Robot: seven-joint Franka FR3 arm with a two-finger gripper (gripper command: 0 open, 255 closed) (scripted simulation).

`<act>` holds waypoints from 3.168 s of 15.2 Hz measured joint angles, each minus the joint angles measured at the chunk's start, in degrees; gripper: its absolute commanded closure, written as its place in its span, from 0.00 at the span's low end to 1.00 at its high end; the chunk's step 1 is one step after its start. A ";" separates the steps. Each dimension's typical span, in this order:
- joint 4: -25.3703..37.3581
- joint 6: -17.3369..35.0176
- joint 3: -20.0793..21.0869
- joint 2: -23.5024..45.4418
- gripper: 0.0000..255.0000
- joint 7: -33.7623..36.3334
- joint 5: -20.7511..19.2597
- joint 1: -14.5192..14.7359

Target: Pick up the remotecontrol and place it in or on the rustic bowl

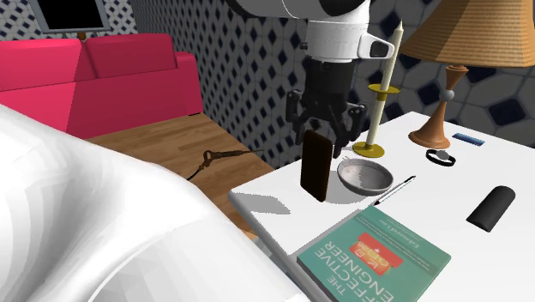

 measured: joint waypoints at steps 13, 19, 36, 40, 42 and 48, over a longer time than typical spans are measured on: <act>8.06 -10.81 -1.96 -2.75 1.00 0.26 -1.44 -0.41; 17.17 -12.47 -3.25 4.89 1.00 -1.17 -4.27 -3.07; 32.92 -9.73 -3.90 23.92 1.00 -2.48 -9.57 -6.80; 30.26 -6.48 -3.81 24.54 1.00 -2.55 -9.66 -6.81; 28.94 -4.97 -3.70 24.72 1.00 -2.48 -9.65 -6.75; 25.60 -0.17 -3.42 26.22 1.00 -2.26 -9.89 -6.70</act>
